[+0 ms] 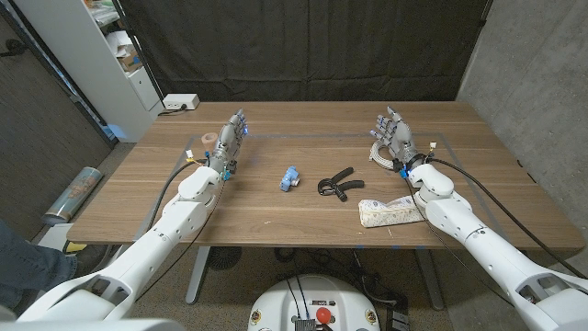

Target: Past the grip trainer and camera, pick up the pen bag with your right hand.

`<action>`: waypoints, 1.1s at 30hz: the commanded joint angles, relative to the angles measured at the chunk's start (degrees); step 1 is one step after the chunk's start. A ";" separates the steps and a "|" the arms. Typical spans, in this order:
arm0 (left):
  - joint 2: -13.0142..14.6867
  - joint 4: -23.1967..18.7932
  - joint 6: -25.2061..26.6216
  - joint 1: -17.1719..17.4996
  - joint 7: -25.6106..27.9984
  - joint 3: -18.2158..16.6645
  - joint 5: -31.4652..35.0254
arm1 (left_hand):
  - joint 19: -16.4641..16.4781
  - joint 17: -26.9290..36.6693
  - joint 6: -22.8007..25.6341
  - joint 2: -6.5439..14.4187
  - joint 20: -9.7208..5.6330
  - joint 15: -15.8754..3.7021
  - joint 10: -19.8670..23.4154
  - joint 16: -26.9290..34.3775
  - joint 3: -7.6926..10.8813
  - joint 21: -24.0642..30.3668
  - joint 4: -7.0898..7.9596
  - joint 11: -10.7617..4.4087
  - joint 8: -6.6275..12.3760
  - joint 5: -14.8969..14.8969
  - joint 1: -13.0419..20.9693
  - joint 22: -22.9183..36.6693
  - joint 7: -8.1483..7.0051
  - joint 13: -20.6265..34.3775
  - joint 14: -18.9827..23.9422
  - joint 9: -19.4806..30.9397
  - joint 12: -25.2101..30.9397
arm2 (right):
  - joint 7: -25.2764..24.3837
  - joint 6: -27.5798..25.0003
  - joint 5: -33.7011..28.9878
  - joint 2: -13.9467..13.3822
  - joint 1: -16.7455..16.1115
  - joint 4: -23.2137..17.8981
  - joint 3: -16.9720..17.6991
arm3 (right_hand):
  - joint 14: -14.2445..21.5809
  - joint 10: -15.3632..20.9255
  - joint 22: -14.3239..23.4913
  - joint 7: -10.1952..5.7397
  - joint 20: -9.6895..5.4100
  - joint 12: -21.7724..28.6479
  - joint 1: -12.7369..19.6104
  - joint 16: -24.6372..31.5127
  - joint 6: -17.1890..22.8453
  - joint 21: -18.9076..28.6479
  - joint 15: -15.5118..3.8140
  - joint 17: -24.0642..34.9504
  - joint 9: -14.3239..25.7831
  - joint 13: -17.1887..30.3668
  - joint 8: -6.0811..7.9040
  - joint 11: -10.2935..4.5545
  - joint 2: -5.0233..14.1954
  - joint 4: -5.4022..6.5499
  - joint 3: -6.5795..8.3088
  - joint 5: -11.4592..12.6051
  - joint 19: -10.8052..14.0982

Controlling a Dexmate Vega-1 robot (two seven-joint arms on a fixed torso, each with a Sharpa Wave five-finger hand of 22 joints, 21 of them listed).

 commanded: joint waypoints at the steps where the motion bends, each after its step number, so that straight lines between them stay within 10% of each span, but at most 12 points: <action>1: -3.31 0.39 1.96 1.29 -2.64 -4.92 3.04 | -0.99 0.30 -0.50 0.12 0.04 0.01 -0.48 0.32 0.38 0.29 -0.03 -0.08 0.28 0.27 0.62 0.30 0.04 0.24 -0.72 0.19 0.26 | -0.44 -1.25 -0.65 0.01 0.28 -1.15 -0.63 | 0.43 -0.20 0.23 -0.01 0.15 0.32 0.07 0.31 0.56 0.26 0.13 0.15 0.16 0.28 0.29 0.67 -0.33 0.06 0.38 0.46 0.29; 33: -6.72 3.11 4.18 -0.75 -7.22 -8.21 7.02 | -1.28 0.31 -0.37 0.97 0.46 -0.05 -0.62 0.27 0.58 -0.10 -0.06 -0.23 0.25 0.05 0.80 0.34 0.00 0.02 -0.89 0.20 0.19 | -0.10 -0.74 -2.02 -1.77 -0.61 -3.16 -0.67 | 0.31 -0.14 0.24 -0.06 0.33 0.52 0.27 0.23 0.70 -0.60 0.17 -0.25 0.02 0.22 0.27 0.72 -0.13 0.01 0.05 0.57 0.22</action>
